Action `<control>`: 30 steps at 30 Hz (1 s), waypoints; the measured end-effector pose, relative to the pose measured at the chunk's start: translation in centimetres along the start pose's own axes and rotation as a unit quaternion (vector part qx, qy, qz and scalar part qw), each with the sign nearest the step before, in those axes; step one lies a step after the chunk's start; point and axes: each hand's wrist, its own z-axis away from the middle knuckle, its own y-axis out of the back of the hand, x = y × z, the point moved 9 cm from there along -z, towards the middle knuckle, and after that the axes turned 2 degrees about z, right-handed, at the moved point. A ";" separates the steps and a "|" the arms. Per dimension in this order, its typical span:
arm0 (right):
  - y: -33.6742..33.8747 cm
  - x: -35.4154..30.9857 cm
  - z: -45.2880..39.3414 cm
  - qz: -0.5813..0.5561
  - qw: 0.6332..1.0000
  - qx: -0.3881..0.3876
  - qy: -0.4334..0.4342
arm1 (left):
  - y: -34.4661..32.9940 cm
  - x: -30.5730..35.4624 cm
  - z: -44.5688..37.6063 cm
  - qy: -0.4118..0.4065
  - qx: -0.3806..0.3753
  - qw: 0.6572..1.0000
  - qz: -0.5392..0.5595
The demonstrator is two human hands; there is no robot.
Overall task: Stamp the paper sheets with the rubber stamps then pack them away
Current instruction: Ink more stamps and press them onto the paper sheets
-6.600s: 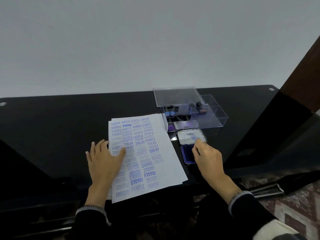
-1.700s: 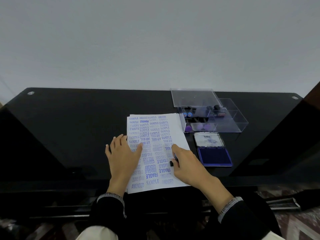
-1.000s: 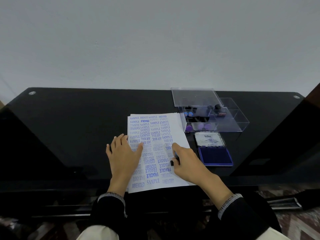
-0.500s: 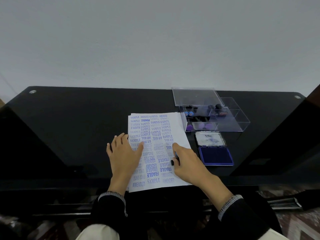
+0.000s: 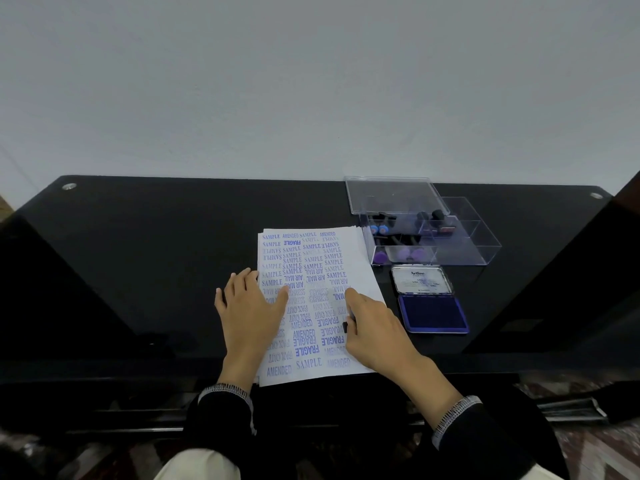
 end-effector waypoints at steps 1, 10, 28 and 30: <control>0.0 0.0 0.0 0.000 1.000 0.001 0.000 | 0.0 0.0 0.0 -0.001 0.000 1.000 0.000; 0.2 0.6 -0.5 -0.031 0.999 -0.018 0.014 | 0.3 0.1 0.0 0.003 0.010 1.000 0.013; 2.9 10.8 1.7 -0.497 0.821 0.190 -0.205 | 0.2 0.0 -0.2 0.003 0.016 1.000 0.007; 2.9 11.1 2.1 -0.524 0.799 0.201 -0.215 | 0.2 0.0 -0.2 0.002 0.017 1.000 0.008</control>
